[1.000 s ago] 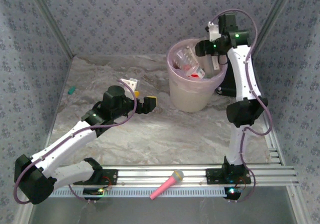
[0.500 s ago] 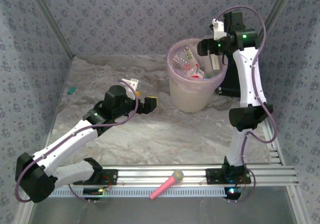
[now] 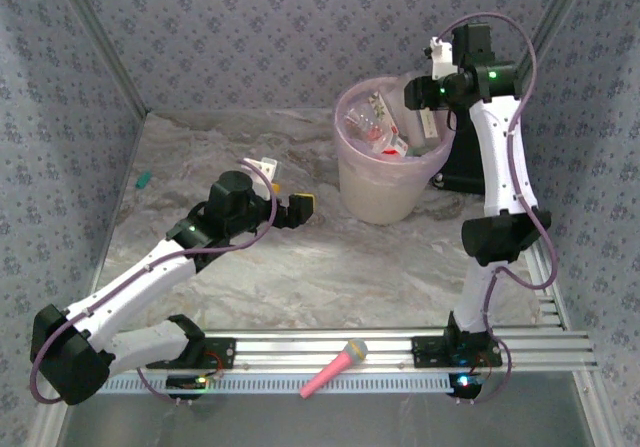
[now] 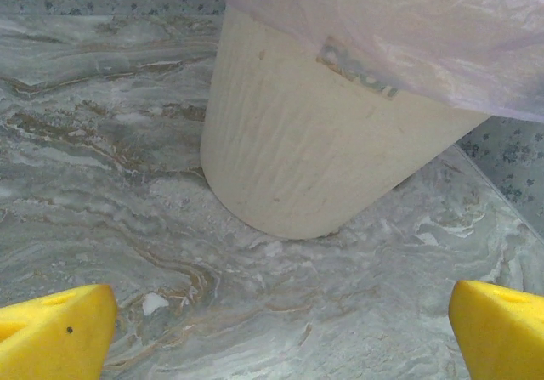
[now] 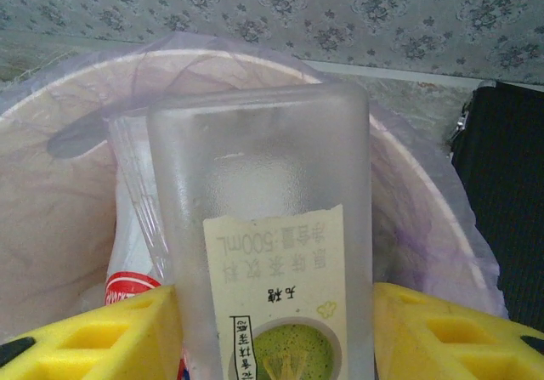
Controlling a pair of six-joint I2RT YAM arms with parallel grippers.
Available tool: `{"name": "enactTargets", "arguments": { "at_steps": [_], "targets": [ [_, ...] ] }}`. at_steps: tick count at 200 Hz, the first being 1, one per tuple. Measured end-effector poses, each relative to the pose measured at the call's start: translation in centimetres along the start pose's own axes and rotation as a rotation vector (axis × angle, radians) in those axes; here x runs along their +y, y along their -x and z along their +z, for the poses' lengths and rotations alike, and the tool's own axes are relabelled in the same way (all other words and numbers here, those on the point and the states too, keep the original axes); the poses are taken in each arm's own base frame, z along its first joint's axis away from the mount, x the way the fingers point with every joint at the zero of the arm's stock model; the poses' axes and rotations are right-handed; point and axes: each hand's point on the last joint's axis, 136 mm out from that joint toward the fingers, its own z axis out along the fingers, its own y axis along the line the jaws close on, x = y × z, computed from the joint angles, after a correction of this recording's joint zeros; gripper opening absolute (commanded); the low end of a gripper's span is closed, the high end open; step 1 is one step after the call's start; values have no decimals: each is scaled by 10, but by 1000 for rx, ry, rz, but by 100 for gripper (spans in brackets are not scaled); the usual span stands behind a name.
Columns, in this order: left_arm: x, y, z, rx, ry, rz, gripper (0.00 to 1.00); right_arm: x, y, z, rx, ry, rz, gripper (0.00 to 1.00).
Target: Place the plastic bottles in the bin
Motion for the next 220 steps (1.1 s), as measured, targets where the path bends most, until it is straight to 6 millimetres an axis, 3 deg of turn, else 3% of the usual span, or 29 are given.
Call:
{"name": "enactTargets", "arguments": {
  "at_steps": [48, 111, 128, 152, 174, 196, 220],
  "targets": [
    [2, -4, 1, 9, 7, -1, 100, 4, 2, 11, -12, 33, -2, 57],
    [18, -10, -1, 35, 83, 10, 100, 8, 2, 1, -19, 34, 12, 83],
    [27, -6, -4, 36, 123, 20, 100, 10, 7, -15, -59, 26, 21, 100],
    [37, 7, -13, 12, 169, 33, 100, 7, 12, -54, -149, 0, 30, 100],
    [54, 19, -29, -16, 237, 45, 100, -11, 12, -93, -251, -70, 70, 100],
    [80, 30, -47, -47, 337, 46, 100, -37, -5, -125, -319, -177, 132, 100],
    [116, 37, -67, -71, 478, 29, 100, -69, -33, -140, -346, -312, 208, 100]
  ]
}}
